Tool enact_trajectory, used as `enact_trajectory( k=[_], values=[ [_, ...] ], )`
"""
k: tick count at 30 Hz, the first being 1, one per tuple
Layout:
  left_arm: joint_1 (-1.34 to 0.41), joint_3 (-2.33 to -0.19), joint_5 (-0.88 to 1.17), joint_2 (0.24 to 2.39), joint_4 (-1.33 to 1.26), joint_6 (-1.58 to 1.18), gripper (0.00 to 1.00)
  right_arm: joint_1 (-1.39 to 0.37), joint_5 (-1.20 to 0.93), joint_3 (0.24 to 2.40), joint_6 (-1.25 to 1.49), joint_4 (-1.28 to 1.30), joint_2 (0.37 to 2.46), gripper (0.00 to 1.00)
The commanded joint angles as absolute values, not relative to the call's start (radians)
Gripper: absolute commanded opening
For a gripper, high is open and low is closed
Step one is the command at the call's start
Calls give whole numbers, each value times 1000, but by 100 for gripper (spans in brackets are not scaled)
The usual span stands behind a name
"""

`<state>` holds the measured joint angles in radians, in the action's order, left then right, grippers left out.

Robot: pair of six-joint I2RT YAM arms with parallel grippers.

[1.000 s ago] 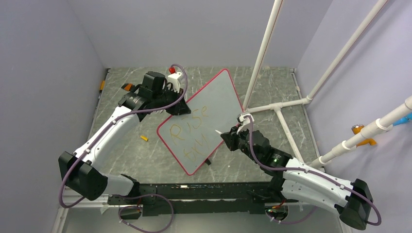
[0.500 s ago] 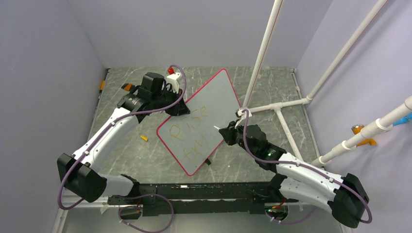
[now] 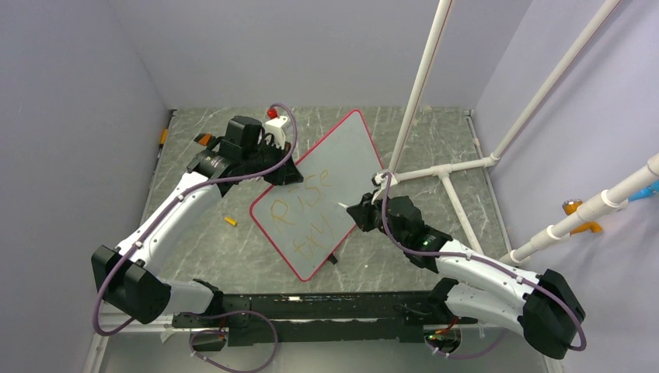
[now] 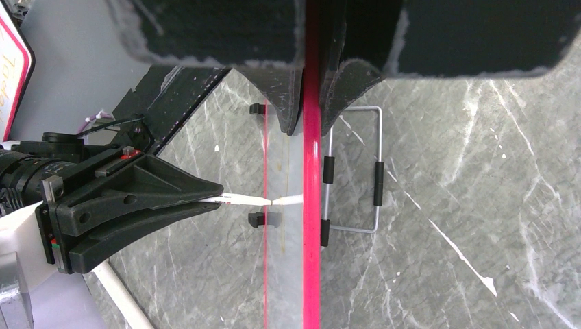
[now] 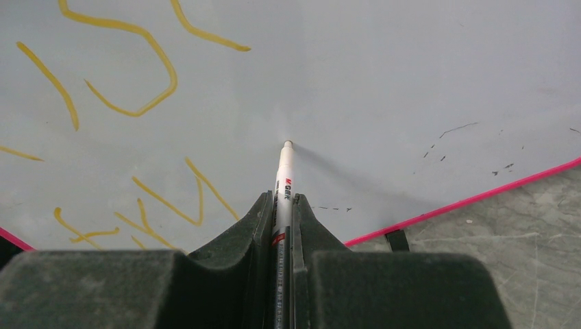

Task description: Write a sentence on the whiteboard

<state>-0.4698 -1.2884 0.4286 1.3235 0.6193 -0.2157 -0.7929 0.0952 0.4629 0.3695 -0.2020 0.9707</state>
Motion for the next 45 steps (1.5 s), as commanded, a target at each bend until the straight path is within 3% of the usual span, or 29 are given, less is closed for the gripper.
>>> enact_trajectory(
  k=[1,22,45],
  values=[
    [-457,-1258,169,1345,625,-33,0,-789,51,497,353,-262,997,0],
    [-456,-1259,174,1350,627,-31,0,-790,-31,422,376,-251,970,0],
    [-457,-1256,178,1351,625,-33,0,-789,120,511,316,-188,1019,0]
  ],
)
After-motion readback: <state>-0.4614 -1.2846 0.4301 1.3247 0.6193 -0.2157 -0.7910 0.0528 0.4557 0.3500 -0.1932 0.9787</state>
